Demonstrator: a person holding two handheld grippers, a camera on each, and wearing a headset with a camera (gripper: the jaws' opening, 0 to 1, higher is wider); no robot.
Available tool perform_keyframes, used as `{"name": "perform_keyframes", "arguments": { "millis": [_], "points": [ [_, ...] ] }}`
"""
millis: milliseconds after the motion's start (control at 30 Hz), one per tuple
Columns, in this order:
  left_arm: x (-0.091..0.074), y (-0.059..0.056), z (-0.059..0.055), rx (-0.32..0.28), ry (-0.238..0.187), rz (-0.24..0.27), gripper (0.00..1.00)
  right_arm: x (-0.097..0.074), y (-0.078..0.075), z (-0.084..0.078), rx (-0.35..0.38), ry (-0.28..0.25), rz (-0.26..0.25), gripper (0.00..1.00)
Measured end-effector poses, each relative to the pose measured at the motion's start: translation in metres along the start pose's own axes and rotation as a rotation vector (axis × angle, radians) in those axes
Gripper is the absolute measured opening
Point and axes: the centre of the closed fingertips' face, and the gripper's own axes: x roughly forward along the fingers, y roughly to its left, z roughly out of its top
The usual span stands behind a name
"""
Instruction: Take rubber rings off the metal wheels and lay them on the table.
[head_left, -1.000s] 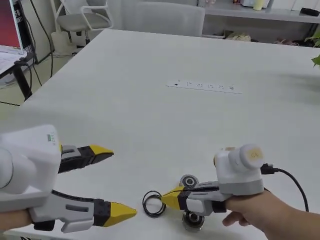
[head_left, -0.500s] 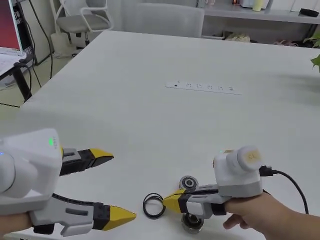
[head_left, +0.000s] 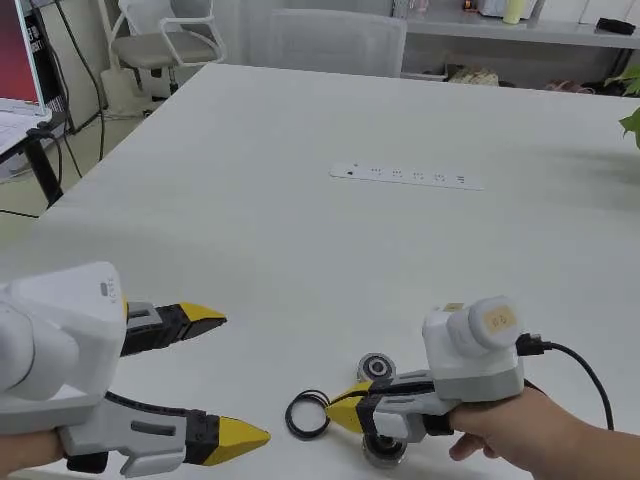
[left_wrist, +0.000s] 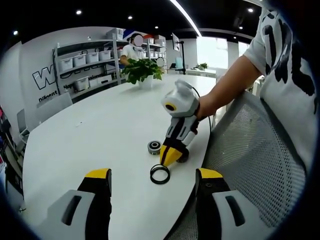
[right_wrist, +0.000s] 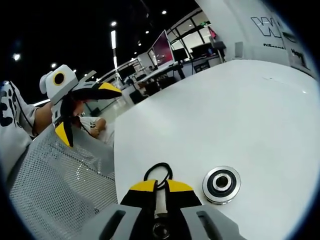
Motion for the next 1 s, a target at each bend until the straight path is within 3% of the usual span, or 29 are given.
{"name": "perform_keyframes", "arguments": {
  "millis": [467,1000],
  "points": [
    [-0.001,0.0,-0.001,-0.006,0.003,-0.002,0.65,-0.003,-0.001,-0.002,-0.023,0.018,-0.007,0.11],
    [0.0,0.0,-0.001,-0.005,0.013,-0.006,0.65,-0.029,-0.004,0.028,0.014,-0.107,-0.018,0.18]
  ]
}}
